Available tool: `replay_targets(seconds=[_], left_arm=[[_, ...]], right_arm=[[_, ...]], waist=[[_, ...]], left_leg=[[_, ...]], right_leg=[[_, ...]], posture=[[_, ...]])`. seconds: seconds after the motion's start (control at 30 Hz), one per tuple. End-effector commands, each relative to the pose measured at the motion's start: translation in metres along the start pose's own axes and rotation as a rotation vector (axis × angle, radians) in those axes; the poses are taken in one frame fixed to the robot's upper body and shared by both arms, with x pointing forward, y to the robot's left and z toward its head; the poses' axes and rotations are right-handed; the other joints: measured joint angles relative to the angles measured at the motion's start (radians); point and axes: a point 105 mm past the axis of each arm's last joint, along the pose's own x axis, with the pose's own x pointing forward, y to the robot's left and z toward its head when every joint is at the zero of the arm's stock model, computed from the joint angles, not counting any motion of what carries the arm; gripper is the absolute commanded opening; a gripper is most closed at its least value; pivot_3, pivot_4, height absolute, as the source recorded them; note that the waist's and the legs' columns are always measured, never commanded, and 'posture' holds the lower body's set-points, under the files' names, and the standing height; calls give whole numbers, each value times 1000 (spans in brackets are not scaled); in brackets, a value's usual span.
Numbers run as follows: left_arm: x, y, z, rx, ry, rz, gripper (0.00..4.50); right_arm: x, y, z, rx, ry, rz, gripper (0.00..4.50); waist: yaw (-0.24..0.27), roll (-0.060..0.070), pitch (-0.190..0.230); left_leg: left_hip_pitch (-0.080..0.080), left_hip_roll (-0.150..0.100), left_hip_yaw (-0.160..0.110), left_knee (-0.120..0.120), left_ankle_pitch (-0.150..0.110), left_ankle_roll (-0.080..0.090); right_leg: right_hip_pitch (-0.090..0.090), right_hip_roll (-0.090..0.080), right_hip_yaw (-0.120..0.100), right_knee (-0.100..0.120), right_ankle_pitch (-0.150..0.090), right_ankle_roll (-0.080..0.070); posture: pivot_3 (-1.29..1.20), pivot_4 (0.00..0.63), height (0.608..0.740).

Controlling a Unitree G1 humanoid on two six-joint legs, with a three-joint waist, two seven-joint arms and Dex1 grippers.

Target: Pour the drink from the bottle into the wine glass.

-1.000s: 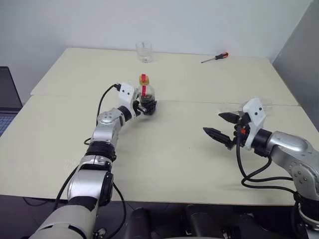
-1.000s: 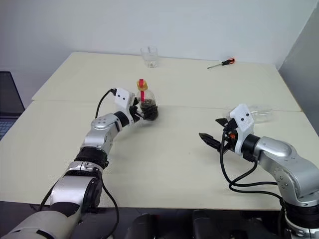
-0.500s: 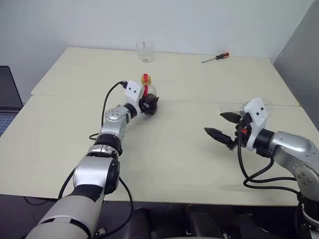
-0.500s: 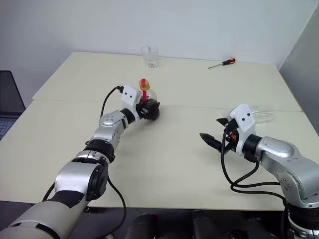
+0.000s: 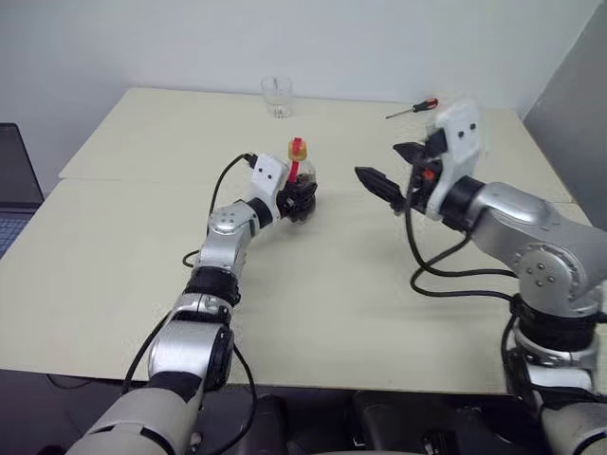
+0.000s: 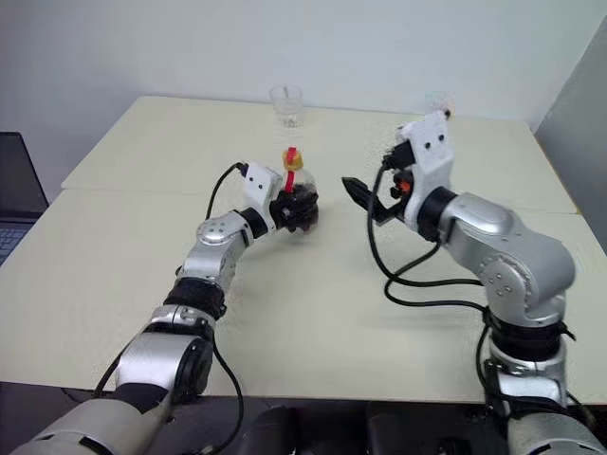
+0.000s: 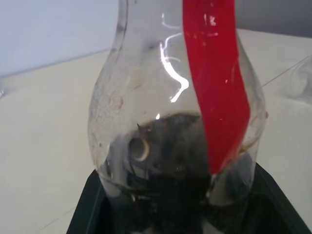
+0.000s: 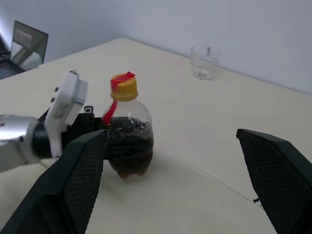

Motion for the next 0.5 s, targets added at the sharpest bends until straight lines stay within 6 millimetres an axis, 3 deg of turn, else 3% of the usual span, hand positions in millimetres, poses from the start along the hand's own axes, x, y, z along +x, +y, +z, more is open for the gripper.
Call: replay_targets(seconds=[0.03,0.1,0.27,0.5], left_arm=[[2,-22,29,50,-50,-23,1664],[1,-38,29,64,-35,-44,1630],[-2,-58,28,46,-25,-76,1537],[-1,-63,34,40,-61,-72,1364]], right_arm=[[3,8,10,-18,-15,-20,4500],[5,8,13,8,-21,-41,4500],[8,8,17,49,-36,-49,4500],[8,12,16,120,-42,-33,4500]], waist=[[3,0,0],[2,0,0],[0,0,0],[-1,0,0]], left_leg=[[0,0,0,0,0,0],[-1,-1,0,0,0,0],[0,-3,0,1,0,0],[1,-5,-2,1,0,1]], right_leg=[[0,0,0,0,0,0],[0,-2,0,-1,0,0],[0,-3,-1,1,0,0],[0,-1,-1,2,0,0]], posture=[[0,150,740],[0,150,740],[0,150,740],[0,150,740]])
